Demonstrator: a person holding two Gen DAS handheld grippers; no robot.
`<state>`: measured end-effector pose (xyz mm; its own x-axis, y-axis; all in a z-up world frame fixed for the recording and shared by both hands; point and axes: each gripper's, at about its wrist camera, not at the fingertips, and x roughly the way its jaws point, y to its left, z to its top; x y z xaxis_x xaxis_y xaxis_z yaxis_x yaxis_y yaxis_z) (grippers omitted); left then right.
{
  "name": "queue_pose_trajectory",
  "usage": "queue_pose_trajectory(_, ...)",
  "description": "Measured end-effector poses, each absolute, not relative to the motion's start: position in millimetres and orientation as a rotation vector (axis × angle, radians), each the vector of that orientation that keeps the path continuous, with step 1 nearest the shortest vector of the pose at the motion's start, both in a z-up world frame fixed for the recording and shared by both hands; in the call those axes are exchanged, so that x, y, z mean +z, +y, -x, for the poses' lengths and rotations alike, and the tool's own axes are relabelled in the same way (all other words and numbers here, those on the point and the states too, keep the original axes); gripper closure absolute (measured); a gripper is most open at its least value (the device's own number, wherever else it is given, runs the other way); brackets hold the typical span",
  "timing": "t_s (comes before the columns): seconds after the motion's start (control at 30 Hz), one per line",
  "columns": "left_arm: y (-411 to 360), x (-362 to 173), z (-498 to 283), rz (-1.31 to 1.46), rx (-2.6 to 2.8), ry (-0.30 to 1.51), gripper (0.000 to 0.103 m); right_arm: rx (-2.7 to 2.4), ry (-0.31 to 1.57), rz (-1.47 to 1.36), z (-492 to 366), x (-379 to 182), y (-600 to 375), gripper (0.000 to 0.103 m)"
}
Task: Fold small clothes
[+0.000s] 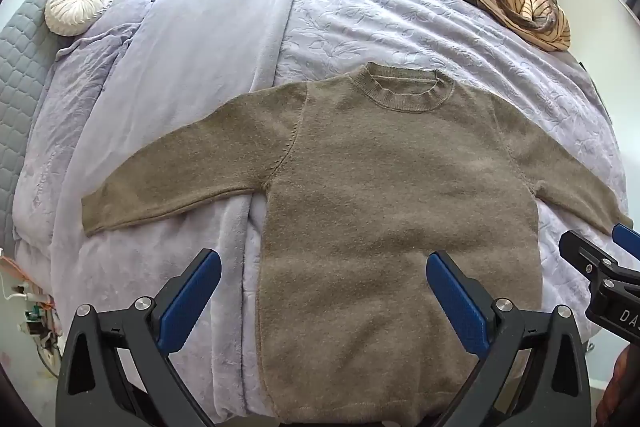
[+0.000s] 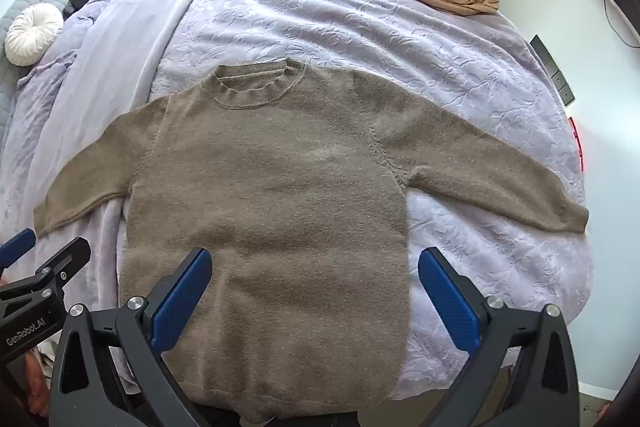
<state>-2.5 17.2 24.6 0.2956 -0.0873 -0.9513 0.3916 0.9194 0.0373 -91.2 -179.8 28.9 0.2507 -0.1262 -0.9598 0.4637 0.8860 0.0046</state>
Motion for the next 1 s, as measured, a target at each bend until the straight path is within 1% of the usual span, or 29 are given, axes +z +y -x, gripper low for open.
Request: queue_pose_trajectory(1.0,24.1,27.4,-0.4,-0.278,-0.306,1.234,0.0,-0.409,1.243,-0.285,83.7,33.4,-171.9,0.0)
